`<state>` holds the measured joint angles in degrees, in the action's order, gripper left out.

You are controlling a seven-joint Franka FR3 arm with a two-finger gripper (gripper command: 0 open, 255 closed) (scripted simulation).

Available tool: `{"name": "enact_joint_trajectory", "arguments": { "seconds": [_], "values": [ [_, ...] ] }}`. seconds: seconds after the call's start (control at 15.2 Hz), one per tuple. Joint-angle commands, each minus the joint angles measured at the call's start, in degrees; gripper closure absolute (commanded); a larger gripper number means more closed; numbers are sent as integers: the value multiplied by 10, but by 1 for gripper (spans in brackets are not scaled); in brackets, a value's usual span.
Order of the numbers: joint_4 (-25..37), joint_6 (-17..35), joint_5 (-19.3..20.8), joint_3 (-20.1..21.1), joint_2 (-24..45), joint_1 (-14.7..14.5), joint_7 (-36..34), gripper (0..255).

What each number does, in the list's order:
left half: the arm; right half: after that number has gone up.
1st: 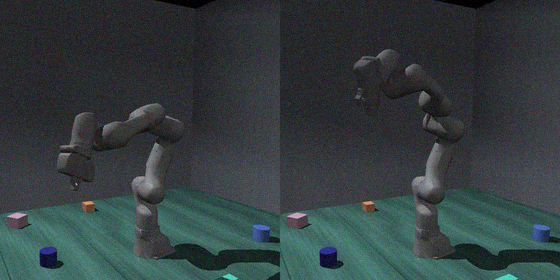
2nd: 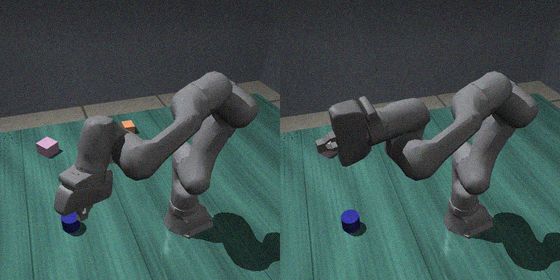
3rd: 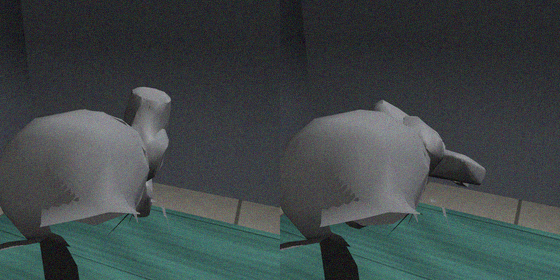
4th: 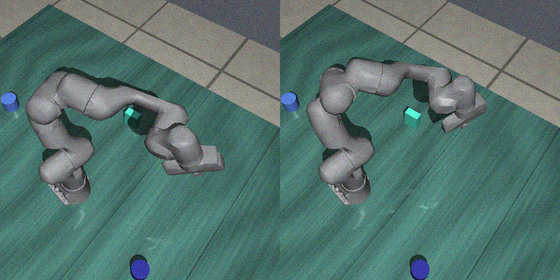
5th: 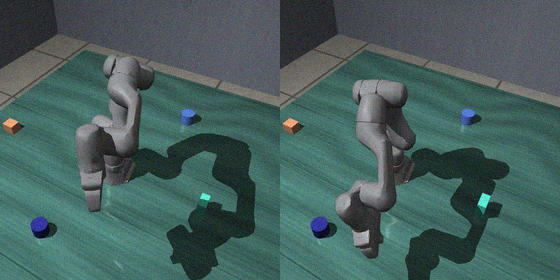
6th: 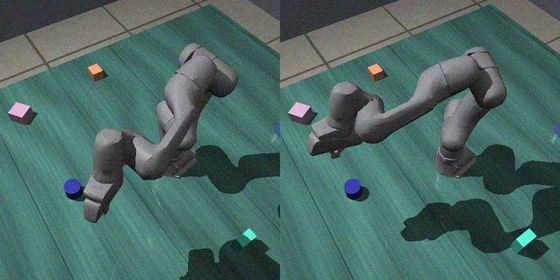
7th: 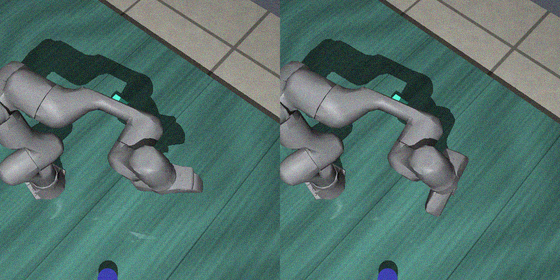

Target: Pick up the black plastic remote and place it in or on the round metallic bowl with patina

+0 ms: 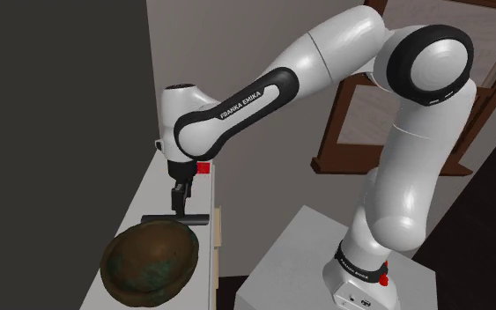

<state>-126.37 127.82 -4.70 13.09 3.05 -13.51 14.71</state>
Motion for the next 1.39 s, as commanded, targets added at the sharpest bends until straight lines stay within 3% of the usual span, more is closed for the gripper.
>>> {"name": "enact_joint_trajectory", "arguments": {
  "seconds": [0.0, 0.4, 0.86, 0.92, 1.32],
  "values": [
    [0, 14, 3, 2, 15, -2, 1, 0],
    [-16, 55, 8, 2, 41, -5, -3, 0],
    [-16, 55, 8, 2, 41, -5, -3, 0],
    [-16, 55, 8, 2, 41, -5, -3, 255],
    [-17, 55, 8, 3, 40, -5, -3, 255]
  ]
}}
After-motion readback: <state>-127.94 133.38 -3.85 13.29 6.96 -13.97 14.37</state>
